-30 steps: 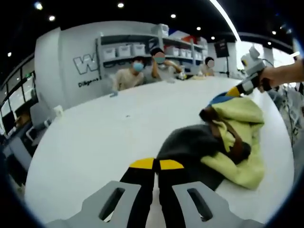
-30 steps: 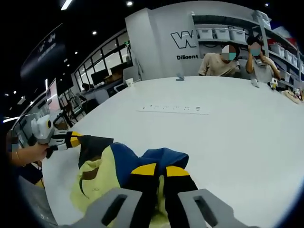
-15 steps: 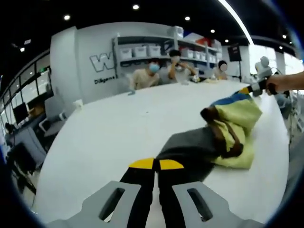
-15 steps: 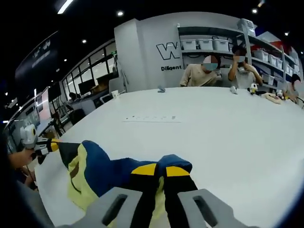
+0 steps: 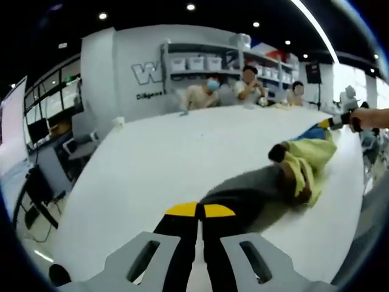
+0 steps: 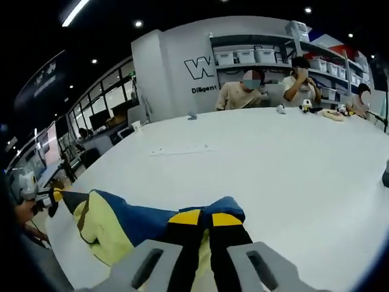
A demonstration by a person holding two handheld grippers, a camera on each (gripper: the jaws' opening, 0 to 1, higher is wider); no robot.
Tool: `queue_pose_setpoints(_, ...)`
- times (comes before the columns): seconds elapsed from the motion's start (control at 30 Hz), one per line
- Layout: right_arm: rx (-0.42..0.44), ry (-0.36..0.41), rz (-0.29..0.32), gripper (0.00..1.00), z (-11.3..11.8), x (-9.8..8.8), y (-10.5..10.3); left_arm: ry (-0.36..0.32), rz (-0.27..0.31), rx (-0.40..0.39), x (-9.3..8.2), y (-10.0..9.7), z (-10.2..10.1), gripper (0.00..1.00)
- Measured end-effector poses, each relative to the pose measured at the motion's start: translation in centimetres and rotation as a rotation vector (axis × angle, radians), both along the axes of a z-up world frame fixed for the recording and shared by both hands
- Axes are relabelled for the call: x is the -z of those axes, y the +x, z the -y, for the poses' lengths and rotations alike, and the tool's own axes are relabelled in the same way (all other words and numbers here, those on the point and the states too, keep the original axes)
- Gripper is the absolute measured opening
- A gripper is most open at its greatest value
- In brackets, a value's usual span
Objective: Fold the garment on the visible template until the final outline fits inside the template.
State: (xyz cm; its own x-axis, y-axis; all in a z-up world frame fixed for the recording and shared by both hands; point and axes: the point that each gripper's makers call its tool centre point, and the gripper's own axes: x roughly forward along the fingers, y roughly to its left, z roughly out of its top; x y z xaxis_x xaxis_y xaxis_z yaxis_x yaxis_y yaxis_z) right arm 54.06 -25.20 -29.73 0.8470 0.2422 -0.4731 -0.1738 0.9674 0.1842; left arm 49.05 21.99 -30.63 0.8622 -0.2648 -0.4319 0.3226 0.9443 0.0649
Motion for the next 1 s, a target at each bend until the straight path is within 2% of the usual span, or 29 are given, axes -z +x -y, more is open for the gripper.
queue_pose_setpoints(0.1,0.028,0.002,-0.003,0.00,1.4,0.5,-0.5,-0.011,-0.005,-0.038,0.1,-0.7,-1.4,0.01)
queue_pose_setpoints(0.27,0.022,-0.004,-0.051,0.00,1.8,2.3,-2.7,-0.007,-0.025,-0.047,0.7,-1.9,-2.2,0.01)
queue_pose_setpoints(0.43,0.049,-0.002,-0.044,0.00,2.9,2.0,-3.1,-0.004,-0.037,-0.049,0.8,-2.9,-2.4,0.01)
queue_pose_setpoints(0.63,0.052,-0.035,-0.034,0.00,4.0,1.2,-3.2,-0.007,-0.040,-0.054,-0.6,-4.0,-2.6,0.01)
queue_pose_setpoints(0.7,0.053,-0.038,-0.037,0.00,4.1,1.2,-3.8,0.004,-0.047,-0.062,-0.9,-4.5,-3.0,0.01)
queue_pose_setpoints(0.83,0.037,-0.088,-0.072,0.00,4.4,2.4,-4.9,0.091,-0.074,-0.030,0.2,-5.5,-3.9,0.01)
queue_pose_setpoints(0.9,0.016,-0.118,-0.078,0.00,4.3,3.0,-5.0,0.097,-0.093,-0.027,1.2,-5.6,-4.2,0.01)
queue_pose_setpoints(1.0,0.022,-0.104,-0.083,0.00,4.8,3.3,-4.8,0.095,-0.110,-0.033,2.0,-5.6,-4.5,0.01)
